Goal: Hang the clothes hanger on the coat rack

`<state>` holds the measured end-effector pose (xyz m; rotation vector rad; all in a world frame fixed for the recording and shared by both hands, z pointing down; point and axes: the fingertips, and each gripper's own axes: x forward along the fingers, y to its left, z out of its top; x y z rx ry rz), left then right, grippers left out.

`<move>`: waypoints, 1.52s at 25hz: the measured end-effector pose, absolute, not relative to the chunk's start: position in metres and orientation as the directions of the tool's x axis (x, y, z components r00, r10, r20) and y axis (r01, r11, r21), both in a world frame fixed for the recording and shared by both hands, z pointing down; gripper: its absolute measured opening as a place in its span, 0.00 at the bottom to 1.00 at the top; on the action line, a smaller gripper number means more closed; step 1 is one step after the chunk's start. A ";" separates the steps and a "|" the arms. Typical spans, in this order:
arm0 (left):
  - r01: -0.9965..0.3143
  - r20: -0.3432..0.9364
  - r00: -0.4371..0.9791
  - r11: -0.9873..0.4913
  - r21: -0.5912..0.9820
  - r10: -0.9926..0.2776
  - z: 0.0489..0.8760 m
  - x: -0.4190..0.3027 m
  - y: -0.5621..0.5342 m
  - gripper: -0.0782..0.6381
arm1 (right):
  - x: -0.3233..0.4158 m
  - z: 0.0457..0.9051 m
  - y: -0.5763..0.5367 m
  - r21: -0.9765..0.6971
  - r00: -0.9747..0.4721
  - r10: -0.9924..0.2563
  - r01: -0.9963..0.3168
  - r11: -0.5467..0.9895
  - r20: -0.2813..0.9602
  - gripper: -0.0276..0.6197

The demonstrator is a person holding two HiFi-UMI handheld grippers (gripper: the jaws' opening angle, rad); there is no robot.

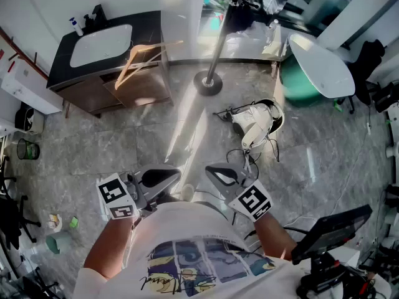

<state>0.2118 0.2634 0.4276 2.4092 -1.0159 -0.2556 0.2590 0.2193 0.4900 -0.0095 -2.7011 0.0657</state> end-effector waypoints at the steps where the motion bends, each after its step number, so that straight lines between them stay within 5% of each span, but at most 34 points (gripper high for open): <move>1: -0.624 0.005 0.682 -0.579 0.524 -0.731 0.422 0.211 0.258 0.11 | 0.261 0.490 0.217 -0.046 -0.905 0.013 -0.007 0.999 0.425 0.04; 16: -0.761 0.074 0.409 -0.295 0.578 -0.909 0.447 0.141 0.232 0.11 | 0.240 0.489 0.191 -0.050 -0.908 0.051 0.033 0.998 0.417 0.05; 20: -0.773 0.077 0.347 -0.238 0.588 -0.935 0.457 0.104 0.233 0.12 | 0.222 0.503 0.182 -0.058 -0.899 0.059 0.038 0.998 0.433 0.14; 30: -0.807 0.126 0.229 -0.116 0.579 -0.965 0.503 -0.061 0.181 0.24 | 0.143 0.509 0.120 -0.042 -0.887 -0.017 -0.040 0.998 0.462 0.17; 38: -0.784 0.172 0.312 -0.150 0.603 -0.935 0.543 -0.189 0.105 0.27 | 0.022 0.502 0.062 -0.049 -0.864 -0.087 -0.128 0.991 0.495 0.17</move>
